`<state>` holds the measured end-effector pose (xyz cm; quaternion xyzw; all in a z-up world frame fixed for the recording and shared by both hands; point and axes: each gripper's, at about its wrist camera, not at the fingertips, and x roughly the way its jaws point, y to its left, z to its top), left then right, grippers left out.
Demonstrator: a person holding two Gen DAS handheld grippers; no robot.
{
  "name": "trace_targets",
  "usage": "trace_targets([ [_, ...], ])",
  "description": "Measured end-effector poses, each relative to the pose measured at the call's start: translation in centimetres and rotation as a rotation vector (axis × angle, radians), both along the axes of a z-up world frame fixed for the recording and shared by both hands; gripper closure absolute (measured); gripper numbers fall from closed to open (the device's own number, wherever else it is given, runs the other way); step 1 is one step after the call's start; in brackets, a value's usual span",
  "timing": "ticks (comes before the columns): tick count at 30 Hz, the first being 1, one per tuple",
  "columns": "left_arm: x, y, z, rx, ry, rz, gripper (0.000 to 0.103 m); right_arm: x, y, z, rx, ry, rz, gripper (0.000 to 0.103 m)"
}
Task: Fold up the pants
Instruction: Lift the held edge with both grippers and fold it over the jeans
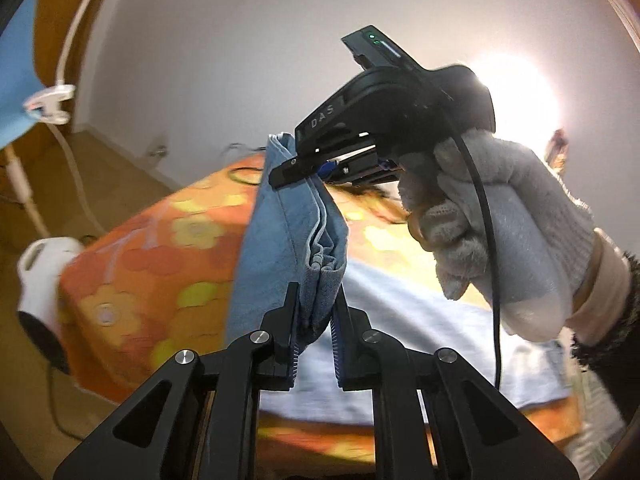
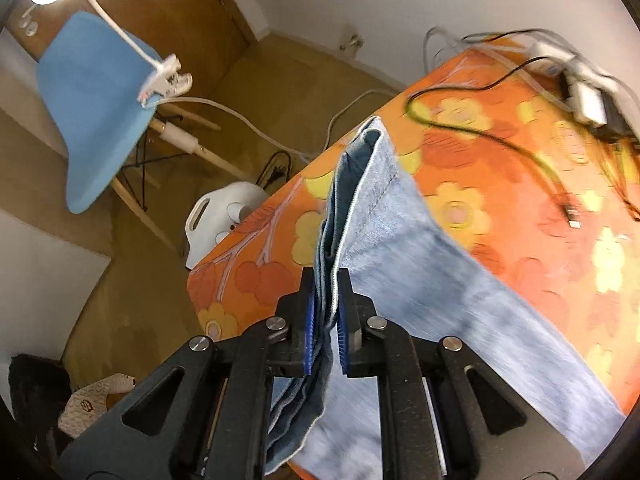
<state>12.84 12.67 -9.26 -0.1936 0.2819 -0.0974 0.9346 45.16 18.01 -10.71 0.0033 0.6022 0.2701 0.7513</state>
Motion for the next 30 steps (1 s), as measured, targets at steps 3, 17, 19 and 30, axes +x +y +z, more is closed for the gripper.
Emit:
trace_targets([
  [3,0.0,-2.8,1.7,-0.023,-0.024,-0.081,0.091,-0.7,-3.5,2.3,-0.001,-0.029,-0.037,0.094],
  [17,-0.7,-20.6,5.4,-0.001,-0.071,-0.463,0.091,-6.2,-25.7,8.8,-0.057,-0.114,-0.307,0.094],
  [19,-0.9,-23.4,5.5,0.003,-0.071,-0.520,0.091,-7.2,-29.5,9.0,-0.066,-0.116,-0.353,0.094],
  [30,-1.4,-35.6,3.8,0.003,-0.030,-0.773,0.091,-13.5,-46.8,8.3,-0.096,-0.090,-0.586,0.094],
])
